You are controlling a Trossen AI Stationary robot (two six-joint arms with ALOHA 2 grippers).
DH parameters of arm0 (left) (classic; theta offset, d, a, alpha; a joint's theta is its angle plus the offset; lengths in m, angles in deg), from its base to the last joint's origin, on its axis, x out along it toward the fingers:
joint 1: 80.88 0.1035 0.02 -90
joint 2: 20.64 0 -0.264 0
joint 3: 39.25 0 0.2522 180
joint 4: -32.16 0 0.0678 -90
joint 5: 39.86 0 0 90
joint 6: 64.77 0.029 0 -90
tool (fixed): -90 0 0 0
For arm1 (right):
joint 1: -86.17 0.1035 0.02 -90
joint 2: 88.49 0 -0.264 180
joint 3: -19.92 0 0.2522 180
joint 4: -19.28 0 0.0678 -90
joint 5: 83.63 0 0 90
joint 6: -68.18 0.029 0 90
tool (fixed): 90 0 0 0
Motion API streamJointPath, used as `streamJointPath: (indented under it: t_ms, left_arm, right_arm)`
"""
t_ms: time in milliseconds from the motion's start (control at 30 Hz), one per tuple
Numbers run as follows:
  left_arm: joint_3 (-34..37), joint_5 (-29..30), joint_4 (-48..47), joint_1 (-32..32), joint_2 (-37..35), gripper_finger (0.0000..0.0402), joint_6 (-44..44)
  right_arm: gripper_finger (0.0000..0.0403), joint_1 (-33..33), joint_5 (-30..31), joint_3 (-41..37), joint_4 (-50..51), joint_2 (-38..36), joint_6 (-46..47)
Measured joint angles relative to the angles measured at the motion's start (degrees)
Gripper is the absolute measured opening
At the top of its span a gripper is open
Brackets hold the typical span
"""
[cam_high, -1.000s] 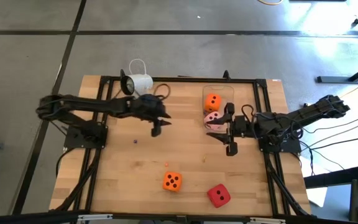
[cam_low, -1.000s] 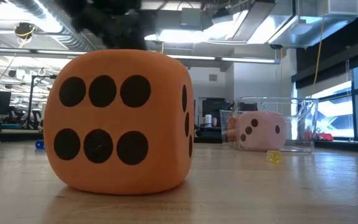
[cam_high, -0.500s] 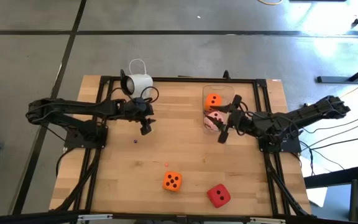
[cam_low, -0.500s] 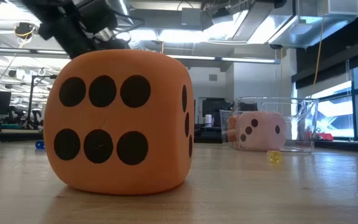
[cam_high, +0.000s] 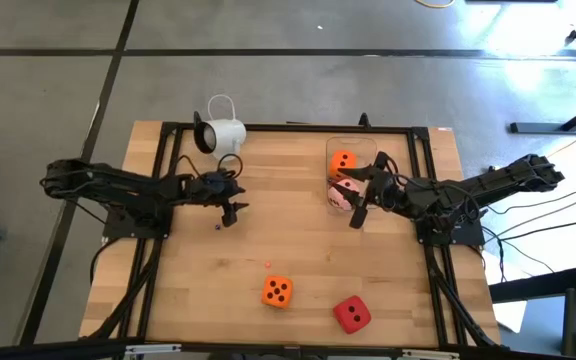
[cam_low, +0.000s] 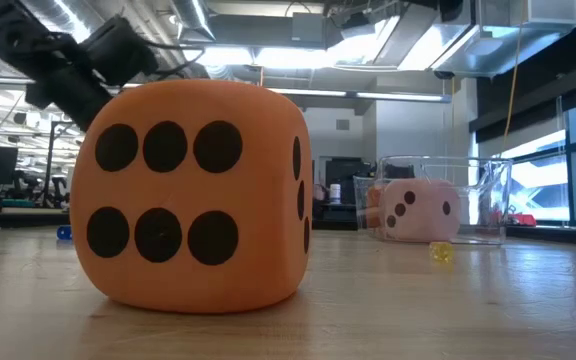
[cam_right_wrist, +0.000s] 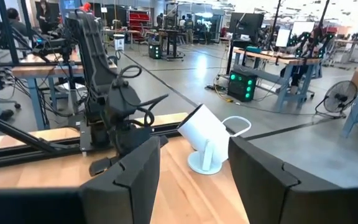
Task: Pick & Place Dice
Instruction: Put the small green die into the transparent bin
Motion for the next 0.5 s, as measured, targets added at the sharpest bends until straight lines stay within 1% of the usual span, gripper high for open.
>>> streamJointPath:
  t_ms: [67, 233, 367, 500]
  left_arm:
    - [1.1, 0.0, 0.8, 0.0, 0.0, 0.0219, -0.8]
    - [1.5, -1.0, 0.9, 0.0, 0.0, 0.0215, -2.0]
    - [1.4, -2.3, 0.1, 0.0, 0.0, 0.0217, -1.9]
    - [1.4, -2.3, -1.0, -0.4, 0.0, 0.0219, -1.9]
  right_arm:
    - [0.0190, 0.0, -0.1, 0.0, 0.0, 0.0, 1.0]
    - [0.0190, 0.0, -3.0, 0.0, 0.0, 0.0, 2.6]
    - [0.0190, 0.0, -3.0, 0.0, 0.0, 0.1, 3.2]
    - [0.0190, 0.0, -3.0, 0.0, 0.0, 0.4, 3.6]
